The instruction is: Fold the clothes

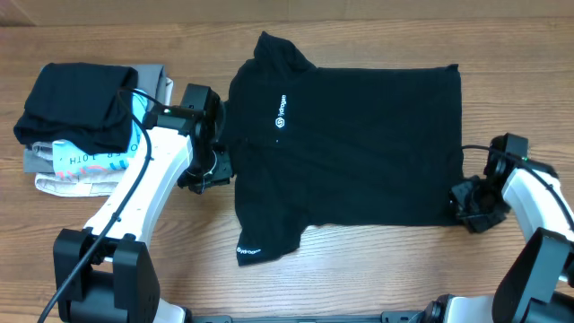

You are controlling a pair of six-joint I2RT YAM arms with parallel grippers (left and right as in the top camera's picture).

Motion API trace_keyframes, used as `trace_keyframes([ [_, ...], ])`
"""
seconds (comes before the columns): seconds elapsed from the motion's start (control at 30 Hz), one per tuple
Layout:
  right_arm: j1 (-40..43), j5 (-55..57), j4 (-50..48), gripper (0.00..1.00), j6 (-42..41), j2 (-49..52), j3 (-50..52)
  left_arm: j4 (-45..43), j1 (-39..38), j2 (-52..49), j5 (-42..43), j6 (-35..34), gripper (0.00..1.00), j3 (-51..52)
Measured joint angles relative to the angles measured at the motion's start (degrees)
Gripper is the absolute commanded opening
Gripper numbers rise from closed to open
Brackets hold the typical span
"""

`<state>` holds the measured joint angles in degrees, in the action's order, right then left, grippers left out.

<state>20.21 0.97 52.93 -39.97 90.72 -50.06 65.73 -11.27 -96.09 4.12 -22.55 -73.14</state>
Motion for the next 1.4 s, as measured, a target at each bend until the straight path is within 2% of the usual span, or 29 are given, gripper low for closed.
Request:
trace_keyframes([
  [0.27, 0.5, 0.1, -5.8, 0.3, -2.4, 0.0, 3.3, 0.1, 0.0, 0.0, 0.0, 0.0, 0.32, 0.0],
  [0.4, 1.7, 0.2, -6.6, 0.27, -2.7, 0.0, 3.3, 0.1, 0.0, 0.0, 0.0, 0.0, 0.31, 0.0],
  [0.67, 2.2, 0.5, -7.7, 0.04, -3.2, 0.0, 4.4, 0.3, 0.0, 0.0, 0.1, 0.0, 0.21, 0.1],
  [0.87, 2.2, 0.5, -8.0, 0.04, -3.3, -0.1, 4.9, 2.0, 0.0, 0.0, 2.9, 0.5, 0.12, 0.0],
  [1.03, 2.2, 0.3, -8.3, 0.04, -1.5, -0.2, 5.0, 6.1, 0.0, 0.3, 7.7, 3.7, 0.1, 0.1],
  [1.13, 2.2, 0.3, -8.4, 0.04, -0.3, -0.2, 5.1, 8.3, 0.0, 2.7, 9.5, 5.0, 0.16, 1.3],
  [1.2, 2.2, 0.3, -8.5, 0.04, 0.0, -0.2, 5.1, 9.4, -0.2, 5.7, 10.1, 5.5, 0.24, 2.8],
  [1.4, 2.2, 0.1, -8.6, 0.04, 0.6, -0.2, 5.1, 7.1, -1.5, 15.6, 11.1, 5.5, 0.33, 13.9],
])
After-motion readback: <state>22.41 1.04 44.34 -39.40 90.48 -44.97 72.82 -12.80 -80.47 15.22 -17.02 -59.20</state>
